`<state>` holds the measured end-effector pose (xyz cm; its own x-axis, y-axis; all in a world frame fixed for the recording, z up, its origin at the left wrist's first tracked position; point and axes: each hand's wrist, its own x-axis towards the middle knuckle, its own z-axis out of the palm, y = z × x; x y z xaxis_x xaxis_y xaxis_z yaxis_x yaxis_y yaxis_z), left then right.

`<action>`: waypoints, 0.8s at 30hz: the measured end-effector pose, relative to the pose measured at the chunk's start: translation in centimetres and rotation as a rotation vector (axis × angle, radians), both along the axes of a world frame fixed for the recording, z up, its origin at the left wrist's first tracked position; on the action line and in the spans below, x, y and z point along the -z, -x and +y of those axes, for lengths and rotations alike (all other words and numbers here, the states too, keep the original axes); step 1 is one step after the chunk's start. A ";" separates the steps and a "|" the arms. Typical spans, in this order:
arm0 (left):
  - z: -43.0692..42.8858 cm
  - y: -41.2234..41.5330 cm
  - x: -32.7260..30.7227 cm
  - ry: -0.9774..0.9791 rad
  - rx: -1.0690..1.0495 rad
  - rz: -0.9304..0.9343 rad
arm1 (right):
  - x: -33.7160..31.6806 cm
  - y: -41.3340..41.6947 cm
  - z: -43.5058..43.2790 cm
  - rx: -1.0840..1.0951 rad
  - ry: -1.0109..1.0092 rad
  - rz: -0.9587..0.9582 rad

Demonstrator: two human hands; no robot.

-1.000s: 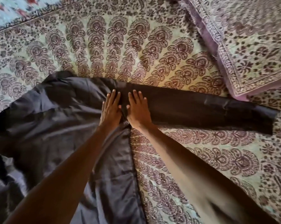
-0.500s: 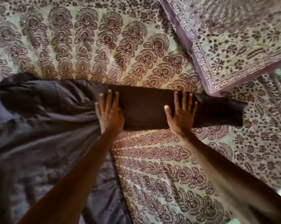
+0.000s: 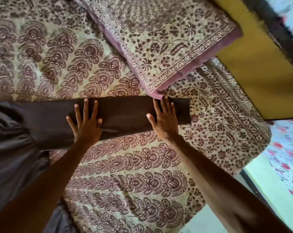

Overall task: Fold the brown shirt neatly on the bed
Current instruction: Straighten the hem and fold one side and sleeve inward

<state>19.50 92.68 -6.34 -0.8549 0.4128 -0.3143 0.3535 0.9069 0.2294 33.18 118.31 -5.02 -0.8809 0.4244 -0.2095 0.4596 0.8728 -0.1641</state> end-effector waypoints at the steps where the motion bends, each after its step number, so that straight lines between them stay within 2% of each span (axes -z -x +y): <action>1: 0.3 0.1 -0.2 0.022 -0.005 -0.011 | -0.3 0.0 -0.3 0.021 0.003 0.024; 4: 1.1 0.2 -0.8 0.061 -0.012 -0.020 | -1.7 -0.5 -1.5 0.108 -0.022 0.178; 7: 1.0 1.4 -1.4 0.044 0.034 -0.128 | -2.9 -1.0 -4.2 0.140 0.014 0.353; 9: -0.5 3.0 -2.1 -0.107 0.024 -0.232 | -3.3 -1.1 -6.9 0.105 0.093 0.379; 11: -2.8 3.9 -3.4 -0.268 -0.094 -0.230 | -3.5 -0.7 -10.0 0.032 0.177 0.342; 15: -9.6 2.8 -5.9 -0.244 -0.168 0.075 | -4.5 1.1 -18.5 -0.132 0.363 0.246; 18: -16.0 0.3 -5.9 -0.206 -0.274 0.180 | -5.3 2.3 -25.2 -0.224 0.431 0.209; 21: -21.9 -3.7 -5.7 -0.157 -0.309 0.126 | -5.8 2.5 -31.5 -0.171 0.492 0.082; 24: -27.5 -9.2 -5.2 -0.126 -0.144 0.000 | -5.5 0.8 -36.9 0.004 0.516 -0.031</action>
